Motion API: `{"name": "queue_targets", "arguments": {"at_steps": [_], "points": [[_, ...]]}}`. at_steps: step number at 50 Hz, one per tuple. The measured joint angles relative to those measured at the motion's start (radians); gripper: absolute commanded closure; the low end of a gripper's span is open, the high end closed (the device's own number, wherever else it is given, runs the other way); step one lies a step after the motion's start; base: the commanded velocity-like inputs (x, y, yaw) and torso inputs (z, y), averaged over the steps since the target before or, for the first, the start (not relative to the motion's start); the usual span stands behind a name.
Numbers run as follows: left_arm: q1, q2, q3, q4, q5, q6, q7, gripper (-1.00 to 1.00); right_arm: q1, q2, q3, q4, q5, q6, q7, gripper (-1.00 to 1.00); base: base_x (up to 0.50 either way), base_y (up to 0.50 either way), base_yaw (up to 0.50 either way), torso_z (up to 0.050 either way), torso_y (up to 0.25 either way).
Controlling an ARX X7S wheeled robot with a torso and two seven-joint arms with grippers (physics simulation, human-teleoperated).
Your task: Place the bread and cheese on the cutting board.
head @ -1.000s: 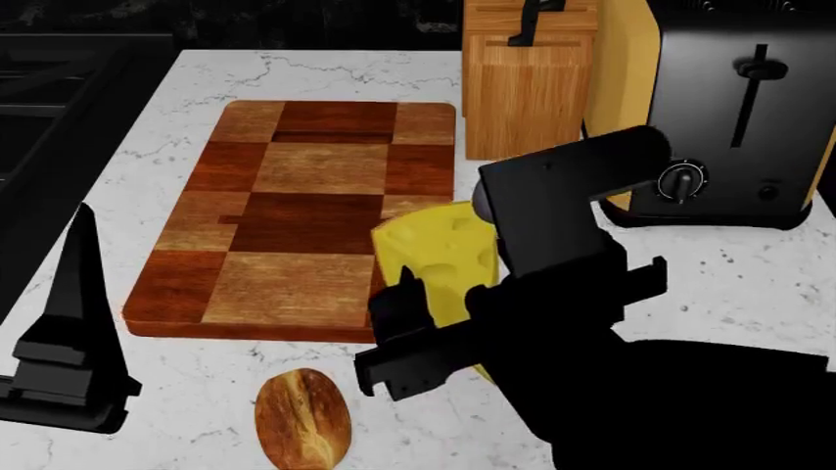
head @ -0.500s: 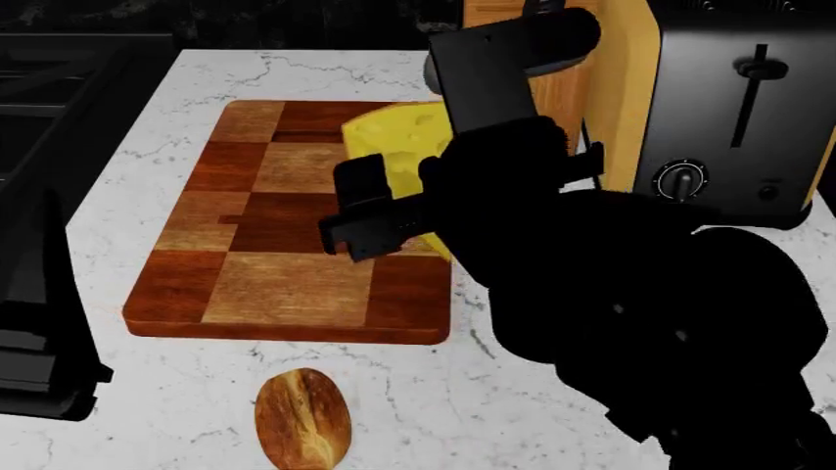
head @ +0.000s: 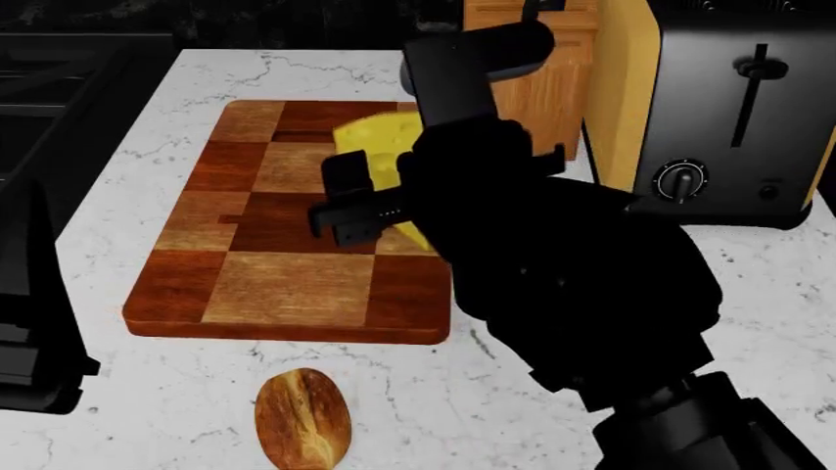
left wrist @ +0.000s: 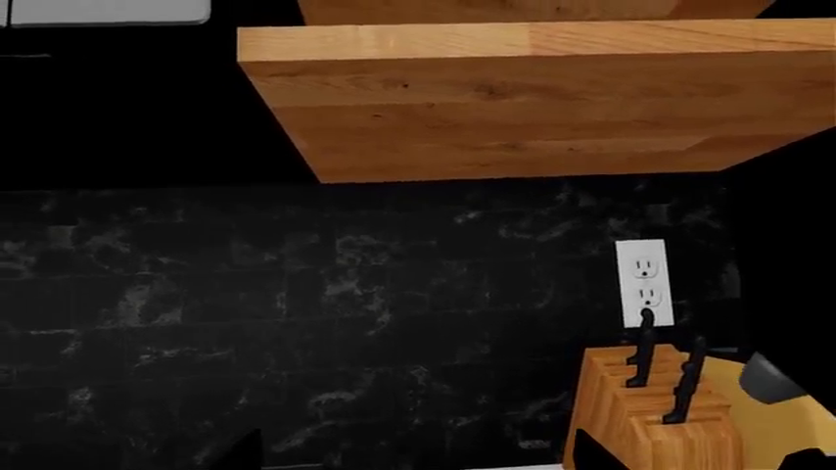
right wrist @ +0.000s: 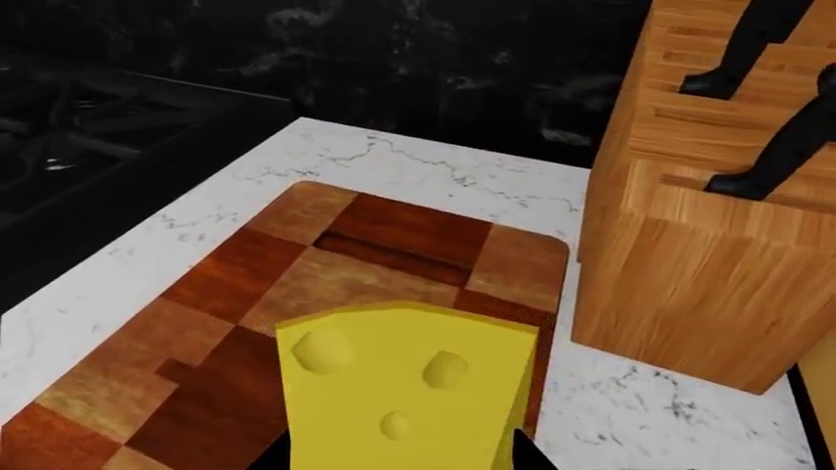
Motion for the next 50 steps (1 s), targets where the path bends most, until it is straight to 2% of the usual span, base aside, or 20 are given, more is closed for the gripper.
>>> {"name": "queue_targets", "arguments": {"at_steps": [50], "points": [[-0.002,-0.066,0.039,-0.013,-0.056,0.052,-0.075,-1.0,-0.087,-0.014,-0.034,0.056,-0.01,-0.072,-0.026,1.0,0.0,0.0,0.0,0.0,0.0]]}}
